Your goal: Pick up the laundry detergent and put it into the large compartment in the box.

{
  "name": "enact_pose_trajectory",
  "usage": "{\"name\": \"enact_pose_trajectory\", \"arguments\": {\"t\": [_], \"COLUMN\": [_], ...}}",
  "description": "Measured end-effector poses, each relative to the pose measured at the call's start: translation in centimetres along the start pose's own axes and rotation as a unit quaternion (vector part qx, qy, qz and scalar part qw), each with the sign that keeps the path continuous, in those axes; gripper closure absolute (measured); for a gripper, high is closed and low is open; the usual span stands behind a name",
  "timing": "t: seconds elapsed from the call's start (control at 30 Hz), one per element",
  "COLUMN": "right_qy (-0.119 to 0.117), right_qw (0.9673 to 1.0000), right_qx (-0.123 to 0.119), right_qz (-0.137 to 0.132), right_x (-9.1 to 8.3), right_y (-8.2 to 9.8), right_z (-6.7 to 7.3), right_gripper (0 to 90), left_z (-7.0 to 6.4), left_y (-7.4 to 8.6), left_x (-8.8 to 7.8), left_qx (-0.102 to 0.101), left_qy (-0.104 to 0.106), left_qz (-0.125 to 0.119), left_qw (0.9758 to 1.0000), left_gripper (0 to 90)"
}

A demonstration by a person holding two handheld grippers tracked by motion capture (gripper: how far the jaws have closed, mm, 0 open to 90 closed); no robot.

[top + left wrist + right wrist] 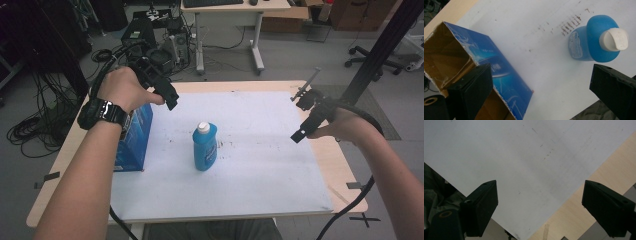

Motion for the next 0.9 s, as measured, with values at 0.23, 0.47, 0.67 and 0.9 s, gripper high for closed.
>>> {"name": "enact_pose_trajectory", "arguments": {"t": [0.23, 0.47, 0.67, 0.9], "right_qy": [-0.001, -0.002, -0.004, -0.003], "right_qw": [1.0, 1.0, 1.0, 1.0], "right_qx": [0.004, 0.001, 0.004, 0.004], "right_qz": [0.003, 0.003, 0.005, 0.006], "right_x": [0.26, 0.43, 0.69, 0.75], "right_y": [0.35, 0.16, 0.24, 0.33], "right_z": [-0.14, -0.36, -0.44, -0.56], "right_gripper": [13.3, 13.3, 13.3, 13.3], "left_z": [-0.11, -0.01, -0.14, -0.22], "left_y": [0.01, -0.07, -0.4, -0.64], "left_x": [0.25, 0.44, 0.66, 0.44], "left_qx": [0.002, -0.001, -0.001, 0.001], "left_qy": [0.0, 0.001, 0.002, 0.001], "left_qz": [0.003, 0.004, 0.006, 0.008], "left_qw": [1.0, 1.0, 1.0, 1.0], "left_gripper": [5.0, 5.0, 4.6, 4.2]}}
Point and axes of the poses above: each handheld gripper's, and its own axes: x roughly forward along the jaws, y roughly out of its underside, z roughly to its left, the point moved 10 cm from there along x, roughly forward along the jaws, and after that the axes turned 7 degrees about -z, right-handed, at the moved point
